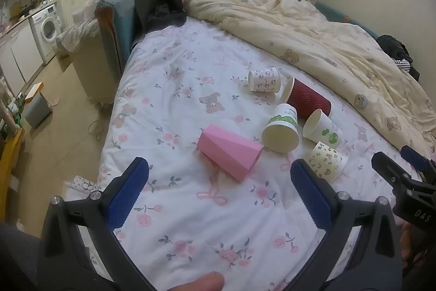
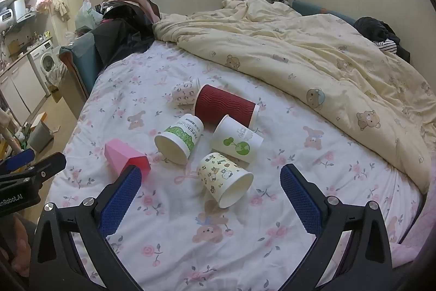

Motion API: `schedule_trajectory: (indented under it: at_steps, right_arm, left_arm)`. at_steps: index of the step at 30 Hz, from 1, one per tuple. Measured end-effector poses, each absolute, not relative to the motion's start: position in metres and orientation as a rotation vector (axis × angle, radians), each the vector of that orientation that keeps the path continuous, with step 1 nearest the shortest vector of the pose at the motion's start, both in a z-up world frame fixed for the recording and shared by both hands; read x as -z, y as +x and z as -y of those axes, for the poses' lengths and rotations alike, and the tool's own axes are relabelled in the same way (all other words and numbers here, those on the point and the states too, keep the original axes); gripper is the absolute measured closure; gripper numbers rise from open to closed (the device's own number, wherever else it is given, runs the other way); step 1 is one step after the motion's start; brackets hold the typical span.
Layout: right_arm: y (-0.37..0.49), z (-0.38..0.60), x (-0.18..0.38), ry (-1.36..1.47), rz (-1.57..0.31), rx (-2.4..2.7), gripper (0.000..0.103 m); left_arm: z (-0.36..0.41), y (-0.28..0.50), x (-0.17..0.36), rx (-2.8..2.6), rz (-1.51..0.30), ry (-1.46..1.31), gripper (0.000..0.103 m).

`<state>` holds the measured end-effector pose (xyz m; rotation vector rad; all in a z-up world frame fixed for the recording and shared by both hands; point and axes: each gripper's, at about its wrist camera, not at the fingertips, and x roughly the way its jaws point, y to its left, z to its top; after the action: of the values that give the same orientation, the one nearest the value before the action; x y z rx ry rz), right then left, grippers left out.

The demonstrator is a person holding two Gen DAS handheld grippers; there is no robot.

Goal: Flip cup upside down

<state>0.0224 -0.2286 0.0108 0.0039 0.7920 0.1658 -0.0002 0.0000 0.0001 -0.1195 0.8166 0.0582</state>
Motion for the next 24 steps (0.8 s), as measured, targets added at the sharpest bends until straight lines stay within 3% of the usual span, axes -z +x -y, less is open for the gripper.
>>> schedule_trajectory:
  at_steps: [24]
  right_arm:
    - [0.0230,0.2286,-0.0102,0.003,-0.803,-0.165,0.000]
  left_arm:
    - [0.0002,-0.0003,-0.0004,-0.056,-0.819,-0.117,0.000]
